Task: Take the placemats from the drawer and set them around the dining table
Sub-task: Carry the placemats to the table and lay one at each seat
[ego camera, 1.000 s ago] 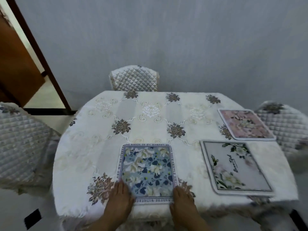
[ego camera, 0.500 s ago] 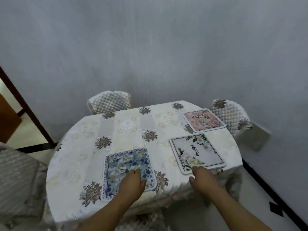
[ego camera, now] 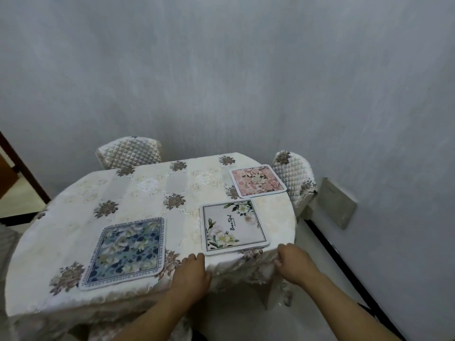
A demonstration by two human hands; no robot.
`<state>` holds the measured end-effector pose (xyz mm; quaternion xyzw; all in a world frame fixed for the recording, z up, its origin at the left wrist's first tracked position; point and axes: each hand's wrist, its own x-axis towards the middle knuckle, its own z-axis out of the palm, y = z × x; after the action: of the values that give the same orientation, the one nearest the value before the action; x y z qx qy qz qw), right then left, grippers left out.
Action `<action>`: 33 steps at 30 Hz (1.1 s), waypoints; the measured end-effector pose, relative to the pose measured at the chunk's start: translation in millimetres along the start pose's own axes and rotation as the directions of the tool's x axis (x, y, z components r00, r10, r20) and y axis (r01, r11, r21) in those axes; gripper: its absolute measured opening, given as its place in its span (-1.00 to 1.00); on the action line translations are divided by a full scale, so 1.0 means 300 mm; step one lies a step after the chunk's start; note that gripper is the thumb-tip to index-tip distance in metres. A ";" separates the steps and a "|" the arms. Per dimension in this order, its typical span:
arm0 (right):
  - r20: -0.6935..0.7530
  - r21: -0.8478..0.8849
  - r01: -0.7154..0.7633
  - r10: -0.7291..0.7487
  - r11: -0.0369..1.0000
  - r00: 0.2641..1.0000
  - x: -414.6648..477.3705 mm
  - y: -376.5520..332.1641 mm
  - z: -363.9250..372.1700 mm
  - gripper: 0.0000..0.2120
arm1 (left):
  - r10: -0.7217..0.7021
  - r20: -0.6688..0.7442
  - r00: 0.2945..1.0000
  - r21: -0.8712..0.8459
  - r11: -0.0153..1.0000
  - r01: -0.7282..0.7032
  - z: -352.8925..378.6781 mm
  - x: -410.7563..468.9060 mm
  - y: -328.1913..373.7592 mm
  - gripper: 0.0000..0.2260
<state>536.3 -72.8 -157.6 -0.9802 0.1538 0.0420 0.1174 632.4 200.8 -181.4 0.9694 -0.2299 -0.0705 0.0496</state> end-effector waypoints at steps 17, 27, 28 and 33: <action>0.132 -0.009 0.170 -0.168 0.985 0.977 0.751 0.083 -0.025 -0.73 | -0.267 0.214 0.940 -0.227 0.922 0.314 0.170 0.486 0.074 -0.60; 0.311 0.033 0.310 -0.305 0.950 0.900 1.241 0.082 0.073 -0.86 | -0.570 0.517 0.639 -0.440 0.464 0.769 0.320 0.663 0.123 -0.50; 0.345 0.032 0.345 -0.334 0.938 0.877 1.291 0.079 0.100 -0.89 | -0.637 0.521 0.567 -0.440 0.369 0.819 0.361 0.677 0.148 -0.49; 0.441 0.029 0.509 -0.468 0.860 0.766 1.530 0.062 0.228 -0.87 | -0.597 0.660 0.456 -0.542 0.041 0.839 0.604 0.683 0.166 -0.43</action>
<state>963.0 -207.4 -282.2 -0.9561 -0.1389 0.2335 0.1099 762.9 52.2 -376.9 0.7722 0.3540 -0.3079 0.4285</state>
